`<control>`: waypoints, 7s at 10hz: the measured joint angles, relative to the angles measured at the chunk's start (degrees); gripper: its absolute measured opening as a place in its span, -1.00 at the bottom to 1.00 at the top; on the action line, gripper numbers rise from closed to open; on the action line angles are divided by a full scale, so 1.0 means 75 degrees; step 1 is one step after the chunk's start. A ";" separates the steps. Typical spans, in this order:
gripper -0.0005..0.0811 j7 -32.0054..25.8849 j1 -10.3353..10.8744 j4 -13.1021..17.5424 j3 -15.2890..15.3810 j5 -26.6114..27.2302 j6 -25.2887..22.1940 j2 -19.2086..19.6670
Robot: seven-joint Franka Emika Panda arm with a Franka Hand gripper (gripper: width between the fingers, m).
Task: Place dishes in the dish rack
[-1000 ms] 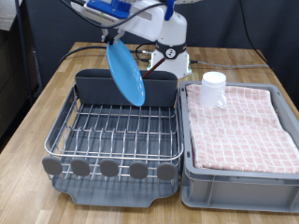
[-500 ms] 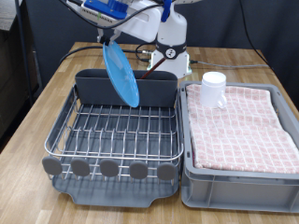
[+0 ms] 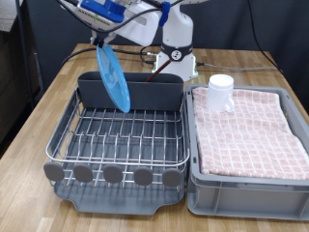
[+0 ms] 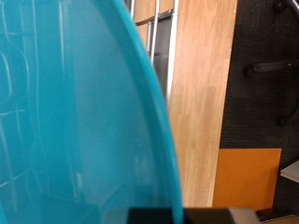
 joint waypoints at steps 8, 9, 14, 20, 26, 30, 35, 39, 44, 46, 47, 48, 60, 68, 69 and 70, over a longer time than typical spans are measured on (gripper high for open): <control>-0.95 -0.0674 0.0008 0.0356 -0.0201 -0.0939 0.0660 0.0722; -0.95 -0.0723 0.0014 0.0362 -0.0179 -0.1041 0.0660 0.0767; -0.95 -0.0485 0.0007 0.0373 -0.0254 -0.1203 0.0830 0.1250; -0.95 -0.0034 0.0002 0.0428 -0.0494 -0.1384 0.1302 0.1945; -0.95 0.0112 -0.0004 0.0525 -0.0611 -0.1260 0.1637 0.2459; -0.95 0.0242 -0.0004 0.0506 -0.0616 -0.1000 0.1684 0.2612; -0.93 0.0424 -0.0003 0.0402 -0.0616 -0.0804 0.1760 0.2638; -0.06 0.0342 0.0024 0.0415 -0.0520 -0.0435 0.1708 0.2496; 0.93 -0.1231 0.0017 0.0569 -0.0235 0.2207 0.1089 0.1824; 0.97 -0.1803 0.0023 0.0723 -0.0182 0.3007 0.0606 0.1334; 0.97 -0.1857 0.0027 0.0815 -0.0149 0.3089 0.0299 0.1090; 0.98 -0.1857 0.0034 0.0906 -0.0091 0.3089 0.0022 0.0874; 0.98 -0.3654 0.1175 0.0560 0.1298 0.3756 -0.1582 -0.0633; 0.98 -0.1893 0.1302 0.0157 0.2329 0.3873 -0.1942 -0.0762; 0.98 -0.1700 0.1327 0.0090 0.2503 0.3893 -0.1949 -0.0790; 0.98 -0.1554 0.1336 0.0047 0.2653 0.3915 -0.1950 -0.0799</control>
